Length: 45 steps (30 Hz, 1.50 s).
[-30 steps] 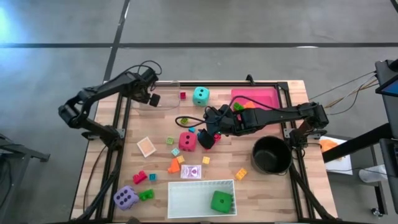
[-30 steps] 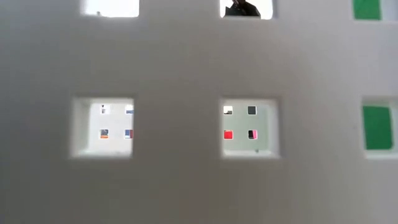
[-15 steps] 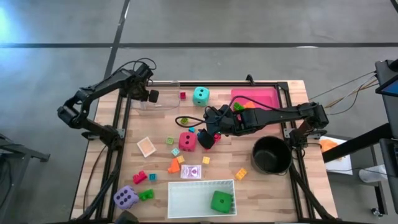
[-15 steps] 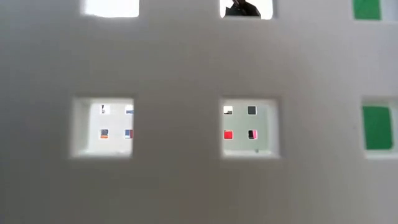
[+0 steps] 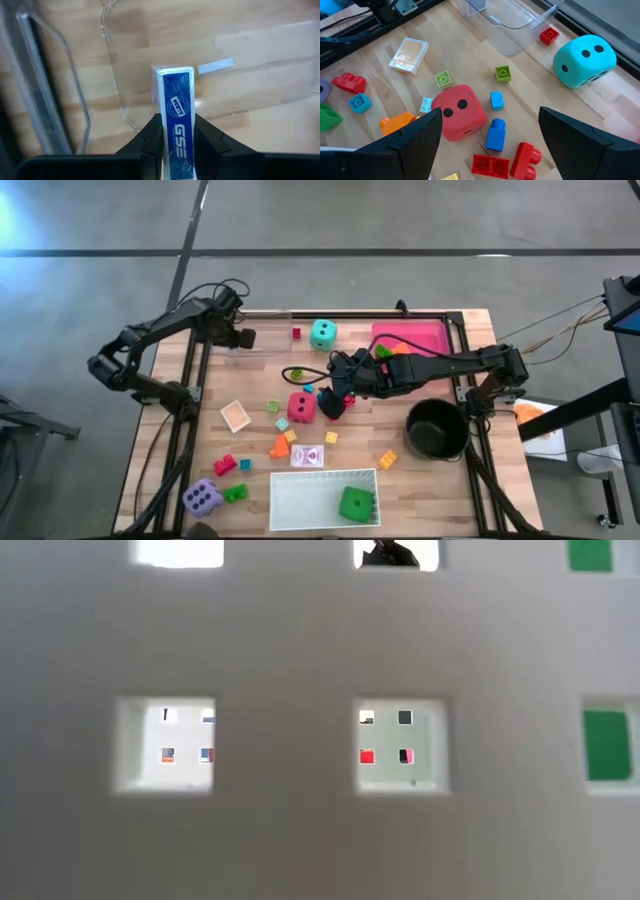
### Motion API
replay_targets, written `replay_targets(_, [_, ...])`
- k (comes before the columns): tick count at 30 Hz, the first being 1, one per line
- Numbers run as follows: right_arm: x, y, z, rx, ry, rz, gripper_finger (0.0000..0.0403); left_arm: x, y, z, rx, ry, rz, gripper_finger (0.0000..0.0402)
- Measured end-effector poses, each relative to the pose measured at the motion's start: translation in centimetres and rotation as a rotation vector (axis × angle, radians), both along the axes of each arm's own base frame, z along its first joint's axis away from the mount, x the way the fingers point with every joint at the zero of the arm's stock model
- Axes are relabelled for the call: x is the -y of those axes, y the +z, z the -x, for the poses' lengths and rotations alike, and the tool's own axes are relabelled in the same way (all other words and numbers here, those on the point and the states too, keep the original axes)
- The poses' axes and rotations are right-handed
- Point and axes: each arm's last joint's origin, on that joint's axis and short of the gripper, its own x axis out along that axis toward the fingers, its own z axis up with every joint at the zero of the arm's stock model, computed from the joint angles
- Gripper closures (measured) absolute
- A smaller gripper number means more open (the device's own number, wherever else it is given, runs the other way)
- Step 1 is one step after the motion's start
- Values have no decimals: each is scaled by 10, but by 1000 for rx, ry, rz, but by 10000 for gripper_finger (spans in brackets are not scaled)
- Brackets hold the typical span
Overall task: Pick & Place Toys
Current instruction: Put the blue deck of cards into the transparent bin
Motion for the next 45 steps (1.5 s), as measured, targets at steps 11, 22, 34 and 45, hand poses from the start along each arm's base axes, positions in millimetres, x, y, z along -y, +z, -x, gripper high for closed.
replay_targets(11, [0, 0, 0, -2, 3, 3, 80, 1, 14, -6, 246, -1, -11, 336])
replay_targets(22, [0, 0, 0, -1, 1, 1, 80, 8, -5, -1, 219, 2, 28, 336])
replay_targets(34, [0, 0, 0, -1, 0, 0, 80, 11, -11, 1, 200, -3, 47, 204])
replay_targets(45, [0, 0, 0, -1, 3, 2, 80, 9, -5, -1, 206, -40, 15, 131])
